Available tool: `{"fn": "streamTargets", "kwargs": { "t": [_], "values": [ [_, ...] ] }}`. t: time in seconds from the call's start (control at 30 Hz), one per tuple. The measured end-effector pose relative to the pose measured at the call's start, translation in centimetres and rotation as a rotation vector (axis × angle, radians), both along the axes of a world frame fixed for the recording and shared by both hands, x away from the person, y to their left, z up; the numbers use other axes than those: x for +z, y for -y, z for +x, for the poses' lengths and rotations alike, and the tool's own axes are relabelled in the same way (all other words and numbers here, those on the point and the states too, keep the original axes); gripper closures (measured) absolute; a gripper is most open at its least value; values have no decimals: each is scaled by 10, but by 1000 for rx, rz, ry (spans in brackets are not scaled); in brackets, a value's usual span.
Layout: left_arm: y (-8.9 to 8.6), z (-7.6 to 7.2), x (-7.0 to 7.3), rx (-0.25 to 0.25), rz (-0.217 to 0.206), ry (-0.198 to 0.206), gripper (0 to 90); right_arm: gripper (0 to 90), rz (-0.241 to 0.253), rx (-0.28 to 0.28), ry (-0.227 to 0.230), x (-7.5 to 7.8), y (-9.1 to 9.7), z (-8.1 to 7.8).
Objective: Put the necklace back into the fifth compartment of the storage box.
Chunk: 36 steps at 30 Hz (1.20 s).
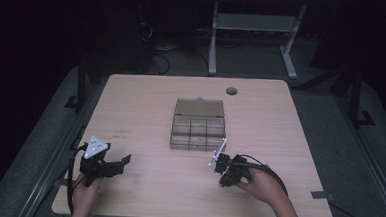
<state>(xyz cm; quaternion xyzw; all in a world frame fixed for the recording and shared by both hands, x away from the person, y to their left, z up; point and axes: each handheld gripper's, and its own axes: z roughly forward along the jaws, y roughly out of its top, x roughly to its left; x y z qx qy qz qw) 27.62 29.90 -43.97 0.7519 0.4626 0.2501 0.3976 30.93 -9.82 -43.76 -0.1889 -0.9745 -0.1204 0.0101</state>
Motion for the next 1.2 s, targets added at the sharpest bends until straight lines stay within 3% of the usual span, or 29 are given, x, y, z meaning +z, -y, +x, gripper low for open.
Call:
{"fn": "streamTargets", "kwargs": {
  "t": [0.6,1.03,1.2],
  "values": [
    [-1,0,1,4,0,7,131,870,42,1,25,14,3,-2],
    [-1,-1,2,2,-2,11,131,872,116,2,70,49,6,5],
    [0,-1,2,-2,3,13,131,872,123,4,78,57,5,7]
  ]
}}
